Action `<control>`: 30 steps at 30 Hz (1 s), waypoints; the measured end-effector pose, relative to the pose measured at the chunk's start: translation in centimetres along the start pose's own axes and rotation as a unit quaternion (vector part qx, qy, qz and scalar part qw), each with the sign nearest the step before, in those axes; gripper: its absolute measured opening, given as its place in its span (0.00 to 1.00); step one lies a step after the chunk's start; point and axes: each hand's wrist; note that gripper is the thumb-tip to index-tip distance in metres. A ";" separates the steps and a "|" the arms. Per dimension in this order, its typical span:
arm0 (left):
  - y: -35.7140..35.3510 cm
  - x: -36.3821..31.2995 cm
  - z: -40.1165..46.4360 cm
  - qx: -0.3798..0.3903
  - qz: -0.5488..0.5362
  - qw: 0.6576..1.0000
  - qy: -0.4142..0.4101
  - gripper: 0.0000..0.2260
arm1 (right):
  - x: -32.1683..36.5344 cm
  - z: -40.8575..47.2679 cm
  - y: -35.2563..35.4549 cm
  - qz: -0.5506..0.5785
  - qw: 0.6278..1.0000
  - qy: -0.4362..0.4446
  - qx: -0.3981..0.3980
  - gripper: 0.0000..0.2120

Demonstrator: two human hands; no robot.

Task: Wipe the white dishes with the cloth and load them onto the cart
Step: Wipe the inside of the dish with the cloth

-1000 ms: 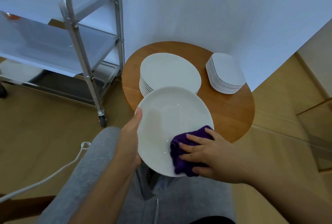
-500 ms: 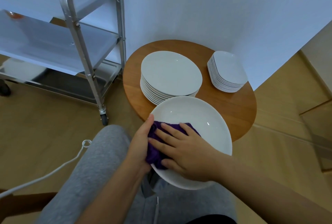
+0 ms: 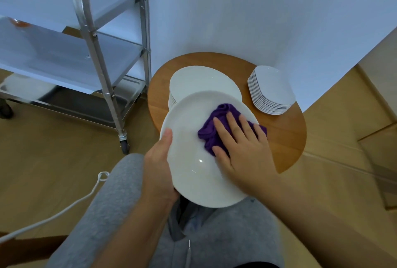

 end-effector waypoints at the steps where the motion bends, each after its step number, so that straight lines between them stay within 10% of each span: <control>1: -0.3 -0.1 -0.1 0.004 0.015 1.000 -0.013 0.22 | 0.9 -0.8 -0.2 0.019 0.999 -0.043 0.004 0.32; 6: -1.5 0.0 -0.1 0.015 0.008 1.000 -0.003 0.20 | 4.4 -3.5 -1.2 0.115 0.986 -0.122 0.018 0.32; 13: -1.8 -0.4 0.1 0.032 -0.037 0.999 0.017 0.17 | 5.4 -3.3 -0.6 0.253 0.966 0.050 0.007 0.29; 17: -1.1 -2.4 1.1 0.021 0.010 0.999 0.040 0.18 | 3.5 -4.4 -1.1 0.100 0.975 0.192 -0.048 0.32; 22: -1.8 -3.8 2.1 0.059 0.082 0.993 0.054 0.15 | 0.9 -5.7 -2.0 -0.020 0.949 0.252 -0.190 0.13; 30: -5.1 -0.3 1.3 -0.058 0.082 0.995 -0.004 0.15 | 2.8 -3.1 -0.4 0.070 0.953 0.119 -0.268 0.14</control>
Point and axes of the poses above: each hand's wrist, its own z-axis towards the middle knuckle, its own y-axis out of the back of the hand, x = y × z, and after that the axes turned 1 degree about y, right-handed
